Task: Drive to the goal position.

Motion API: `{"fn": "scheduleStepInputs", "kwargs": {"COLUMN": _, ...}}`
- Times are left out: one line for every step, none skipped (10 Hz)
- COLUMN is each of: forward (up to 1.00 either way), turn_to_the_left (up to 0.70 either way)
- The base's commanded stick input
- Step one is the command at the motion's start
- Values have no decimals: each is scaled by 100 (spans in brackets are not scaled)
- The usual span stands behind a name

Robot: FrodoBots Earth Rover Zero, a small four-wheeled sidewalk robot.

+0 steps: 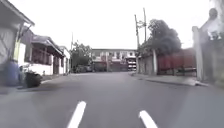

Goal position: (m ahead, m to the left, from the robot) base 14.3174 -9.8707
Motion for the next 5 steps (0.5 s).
{"fn": "scheduleStepInputs", "kwargs": {"forward": 70, "turn_to_the_left": 0}}
{"fn": "scheduleStepInputs", "kwargs": {"forward": 70, "turn_to_the_left": 0}}
{"fn": "scheduleStepInputs", "kwargs": {"forward": 70, "turn_to_the_left": 0}}
{"fn": "scheduleStepInputs", "kwargs": {"forward": 70, "turn_to_the_left": 0}}
{"fn": "scheduleStepInputs", "kwargs": {"forward": 70, "turn_to_the_left": 0}}
